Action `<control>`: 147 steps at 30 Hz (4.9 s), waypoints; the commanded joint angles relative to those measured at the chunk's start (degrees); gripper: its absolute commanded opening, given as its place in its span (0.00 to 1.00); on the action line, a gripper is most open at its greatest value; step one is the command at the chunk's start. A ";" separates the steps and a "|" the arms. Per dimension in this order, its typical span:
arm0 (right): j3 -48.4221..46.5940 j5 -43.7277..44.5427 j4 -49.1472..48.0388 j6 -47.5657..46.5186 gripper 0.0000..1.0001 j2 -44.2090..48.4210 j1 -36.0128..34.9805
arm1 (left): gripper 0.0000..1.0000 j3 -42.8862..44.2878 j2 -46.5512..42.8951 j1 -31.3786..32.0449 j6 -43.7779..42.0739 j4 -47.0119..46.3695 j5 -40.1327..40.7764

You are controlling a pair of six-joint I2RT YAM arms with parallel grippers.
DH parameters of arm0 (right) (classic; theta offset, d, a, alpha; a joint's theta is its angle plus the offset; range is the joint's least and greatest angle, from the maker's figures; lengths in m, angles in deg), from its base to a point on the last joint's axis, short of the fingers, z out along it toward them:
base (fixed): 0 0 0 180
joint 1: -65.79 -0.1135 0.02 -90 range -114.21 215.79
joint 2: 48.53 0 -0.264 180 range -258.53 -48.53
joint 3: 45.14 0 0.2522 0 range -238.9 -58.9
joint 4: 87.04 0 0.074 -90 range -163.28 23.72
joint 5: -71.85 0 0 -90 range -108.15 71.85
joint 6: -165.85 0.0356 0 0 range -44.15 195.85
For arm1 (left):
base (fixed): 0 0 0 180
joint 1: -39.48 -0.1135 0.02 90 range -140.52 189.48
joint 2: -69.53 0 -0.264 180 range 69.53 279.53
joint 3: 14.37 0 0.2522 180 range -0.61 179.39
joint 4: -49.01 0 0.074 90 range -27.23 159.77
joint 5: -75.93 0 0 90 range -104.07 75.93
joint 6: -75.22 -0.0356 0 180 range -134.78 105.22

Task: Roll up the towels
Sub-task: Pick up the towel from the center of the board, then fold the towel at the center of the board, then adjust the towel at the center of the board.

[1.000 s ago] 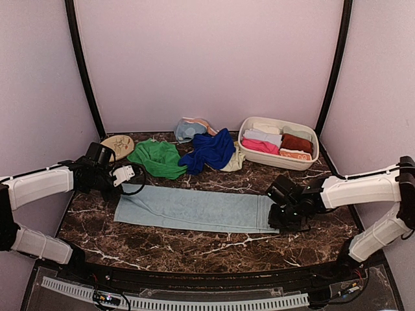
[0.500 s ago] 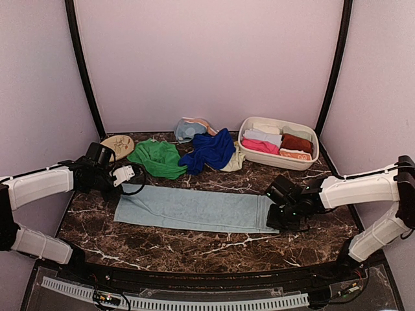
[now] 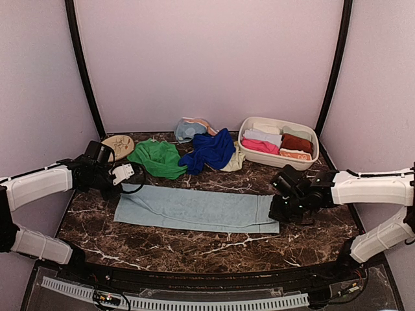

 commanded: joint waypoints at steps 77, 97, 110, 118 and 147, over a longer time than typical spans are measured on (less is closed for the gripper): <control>0.02 -18.35 -20.13 -15.01 0.29 -16.86 19.68 | 0.74 -6.14 5.56 0.44 0.49 0.95 -6.31; 4.06 -12.72 -18.68 -15.79 0.30 -10.20 19.61 | 0.70 0.38 12.65 -3.50 6.70 -8.45 -2.74; 6.06 -11.63 -19.54 -15.68 0.32 -10.07 19.63 | 0.70 -0.66 13.60 -5.33 7.10 -12.34 3.60; 2.14 -10.16 -15.05 -17.34 0.34 -6.82 19.64 | 0.81 4.01 1.75 -4.63 2.41 6.23 -11.53; -0.03 -4.54 -11.52 -23.33 0.68 -10.99 19.68 | 0.90 -12.40 -8.46 -1.08 -2.54 12.01 -13.66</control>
